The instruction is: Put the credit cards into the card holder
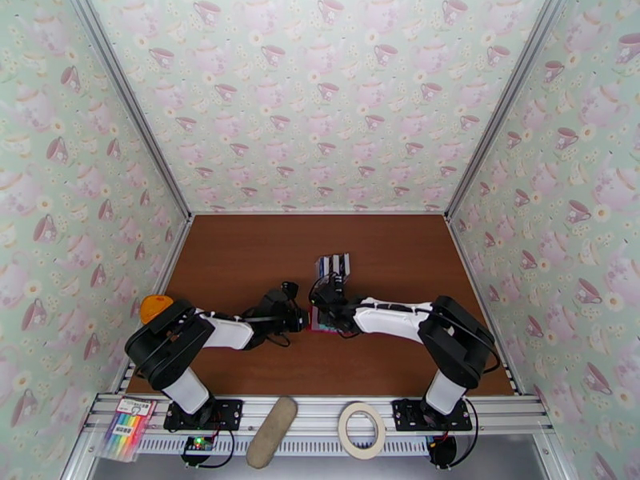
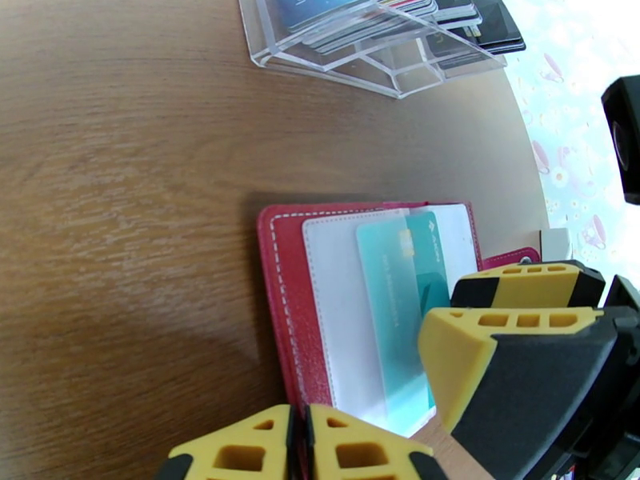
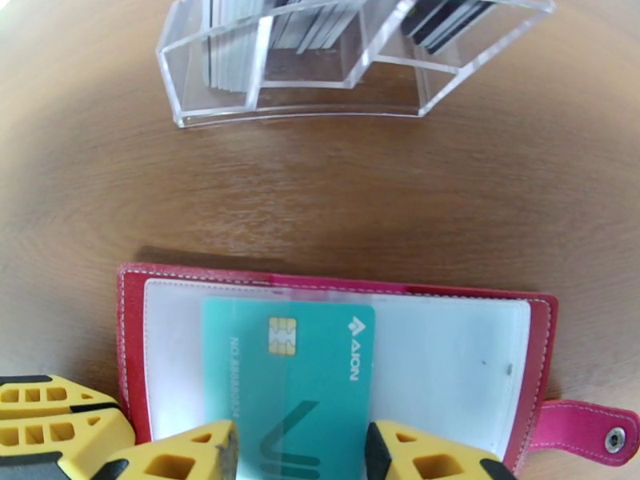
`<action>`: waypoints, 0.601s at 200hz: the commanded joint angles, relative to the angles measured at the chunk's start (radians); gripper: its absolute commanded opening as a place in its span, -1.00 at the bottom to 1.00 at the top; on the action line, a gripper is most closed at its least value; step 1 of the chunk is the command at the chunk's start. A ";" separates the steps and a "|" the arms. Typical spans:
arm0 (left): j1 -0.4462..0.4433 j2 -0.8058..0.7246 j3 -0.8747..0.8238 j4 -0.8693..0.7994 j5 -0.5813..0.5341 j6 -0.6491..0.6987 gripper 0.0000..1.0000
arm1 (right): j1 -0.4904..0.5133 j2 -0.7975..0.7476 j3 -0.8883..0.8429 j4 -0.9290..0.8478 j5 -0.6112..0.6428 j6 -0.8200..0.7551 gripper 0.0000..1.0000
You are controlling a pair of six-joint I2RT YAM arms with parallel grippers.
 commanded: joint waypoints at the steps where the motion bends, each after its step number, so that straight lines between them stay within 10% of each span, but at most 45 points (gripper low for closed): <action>1: -0.032 0.067 -0.056 -0.184 0.069 -0.030 -0.75 | 0.011 0.013 0.021 0.015 -0.024 -0.010 -0.04; 120: -0.032 0.082 -0.057 -0.172 0.071 -0.033 -0.75 | 0.016 0.039 0.036 0.054 -0.067 -0.013 -0.04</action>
